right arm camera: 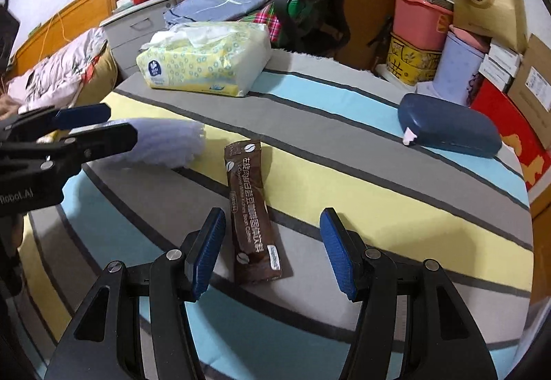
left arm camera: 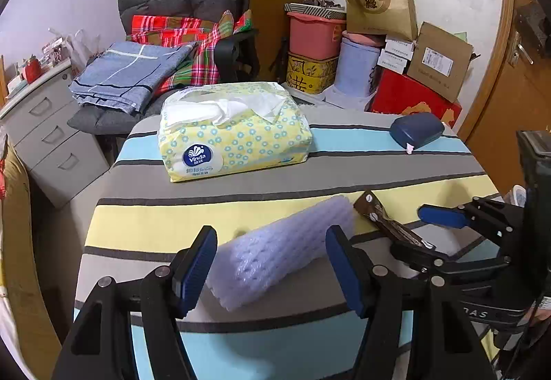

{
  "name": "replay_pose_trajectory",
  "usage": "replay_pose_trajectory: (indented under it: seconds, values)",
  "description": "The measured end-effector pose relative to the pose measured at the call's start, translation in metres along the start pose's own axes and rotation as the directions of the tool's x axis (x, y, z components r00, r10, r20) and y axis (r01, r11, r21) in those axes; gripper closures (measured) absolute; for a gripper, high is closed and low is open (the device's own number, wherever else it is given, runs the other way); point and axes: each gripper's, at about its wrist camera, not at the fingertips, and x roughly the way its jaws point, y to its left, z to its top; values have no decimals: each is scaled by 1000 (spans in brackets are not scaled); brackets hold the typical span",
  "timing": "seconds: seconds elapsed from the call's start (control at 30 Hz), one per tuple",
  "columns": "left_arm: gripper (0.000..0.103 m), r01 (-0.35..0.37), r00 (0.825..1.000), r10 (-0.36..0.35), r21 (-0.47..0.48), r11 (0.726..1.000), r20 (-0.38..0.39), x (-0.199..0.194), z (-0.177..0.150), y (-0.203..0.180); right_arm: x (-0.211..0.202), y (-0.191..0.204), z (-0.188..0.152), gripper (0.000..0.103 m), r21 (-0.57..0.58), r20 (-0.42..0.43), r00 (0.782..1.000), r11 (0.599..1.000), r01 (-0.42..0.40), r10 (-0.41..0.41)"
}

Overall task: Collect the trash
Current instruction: 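Grasp the brown chocolate bar wrapper with the right tool while the left tool grasps the foam sleeve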

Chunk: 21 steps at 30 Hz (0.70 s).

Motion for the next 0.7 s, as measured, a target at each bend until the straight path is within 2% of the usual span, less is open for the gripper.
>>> replay_pose_trajectory:
  seconds: [0.07,0.13,0.2,0.27,0.43,0.57,0.7]
  values:
    - [38,5,1000,-4,13,1000,-10,4,1,-1,-1,-1,1,45,5,3,1000,1000,-1,1]
    - [38,17,1000,-17,17,1000,-25,8,0,-3,1,-1,1,53,1,-1,1000,1000,7,-7]
    - [38,36,999,-35,17,999,-37,11,-2,-6,-1,-3,1,70,4,6,1000,1000,15,-15]
    - [38,40,998,-39,25,999,-48,11,-6,-11,-1,-8,1,79,15,7,1000,1000,23,-23]
    - [38,99,992,-97,30,995,-80,10,-10,-28,-5,-16,-3,80,41,4,999,998,53,-53]
    - [38,126,988,-118,79,989,-98,8,-12,-46,-8,-26,-7,81,77,-1,999,996,54,-54]
    - [38,77,996,-70,137,988,-54,7,-5,-53,-11,-36,-11,81,101,-4,998,993,66,-66]
